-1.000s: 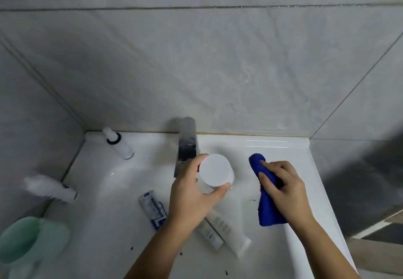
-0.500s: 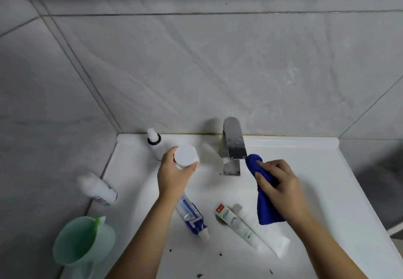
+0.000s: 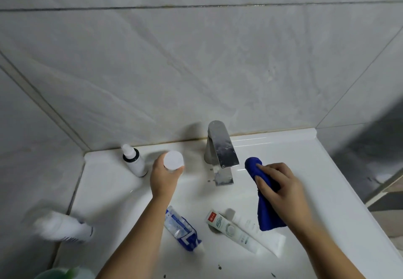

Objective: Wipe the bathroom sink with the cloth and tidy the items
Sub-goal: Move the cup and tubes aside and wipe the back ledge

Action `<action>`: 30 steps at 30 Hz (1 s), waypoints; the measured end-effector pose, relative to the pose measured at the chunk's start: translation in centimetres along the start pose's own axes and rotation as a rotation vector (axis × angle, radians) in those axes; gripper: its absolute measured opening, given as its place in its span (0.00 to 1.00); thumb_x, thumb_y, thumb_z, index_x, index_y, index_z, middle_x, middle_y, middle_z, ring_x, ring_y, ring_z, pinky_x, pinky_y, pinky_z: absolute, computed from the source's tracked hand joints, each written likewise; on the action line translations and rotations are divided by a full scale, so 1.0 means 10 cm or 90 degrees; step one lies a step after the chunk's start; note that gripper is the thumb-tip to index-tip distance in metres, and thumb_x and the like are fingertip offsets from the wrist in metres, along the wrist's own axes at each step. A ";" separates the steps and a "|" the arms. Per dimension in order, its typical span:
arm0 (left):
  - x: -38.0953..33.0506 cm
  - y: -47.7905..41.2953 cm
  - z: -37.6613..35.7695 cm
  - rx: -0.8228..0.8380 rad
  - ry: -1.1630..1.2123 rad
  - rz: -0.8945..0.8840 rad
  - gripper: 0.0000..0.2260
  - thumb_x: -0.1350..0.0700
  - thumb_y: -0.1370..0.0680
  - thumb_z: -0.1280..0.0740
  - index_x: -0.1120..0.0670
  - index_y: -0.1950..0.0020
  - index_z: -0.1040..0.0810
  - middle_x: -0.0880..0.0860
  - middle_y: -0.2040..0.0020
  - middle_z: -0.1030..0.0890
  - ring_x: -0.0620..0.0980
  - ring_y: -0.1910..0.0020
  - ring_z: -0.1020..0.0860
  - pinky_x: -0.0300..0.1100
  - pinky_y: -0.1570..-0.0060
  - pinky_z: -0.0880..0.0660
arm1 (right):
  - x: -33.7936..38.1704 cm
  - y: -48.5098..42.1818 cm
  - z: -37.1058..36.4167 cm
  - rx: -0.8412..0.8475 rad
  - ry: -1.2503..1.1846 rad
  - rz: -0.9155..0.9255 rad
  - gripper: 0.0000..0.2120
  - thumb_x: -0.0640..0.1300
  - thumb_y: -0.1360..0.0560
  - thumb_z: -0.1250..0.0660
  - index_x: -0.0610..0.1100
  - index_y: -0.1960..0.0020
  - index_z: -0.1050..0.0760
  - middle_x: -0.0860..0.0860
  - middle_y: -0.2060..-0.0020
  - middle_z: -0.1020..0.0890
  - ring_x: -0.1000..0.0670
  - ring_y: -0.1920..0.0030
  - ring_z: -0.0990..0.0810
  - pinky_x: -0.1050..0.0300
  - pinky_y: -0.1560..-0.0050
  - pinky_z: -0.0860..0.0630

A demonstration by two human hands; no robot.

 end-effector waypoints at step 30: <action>0.07 2.73 -0.29 0.103 -0.173 -0.307 0.16 0.48 0.28 0.39 0.58 0.51 0.20 0.53 0.49 0.20 0.47 0.48 0.27 0.39 0.48 0.32 | -1.37 1.67 1.09 0.014 0.201 -0.175 0.13 0.38 0.29 0.30 0.39 0.44 0.22 0.49 0.53 0.25 0.50 0.58 0.26 0.57 0.55 0.32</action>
Point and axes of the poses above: each hand's wrist, its own y-axis away from the middle knuckle, its own z-axis out of the back of the hand, x = y × z, the point moved 2 cm from there along -y, towards the middle knuckle
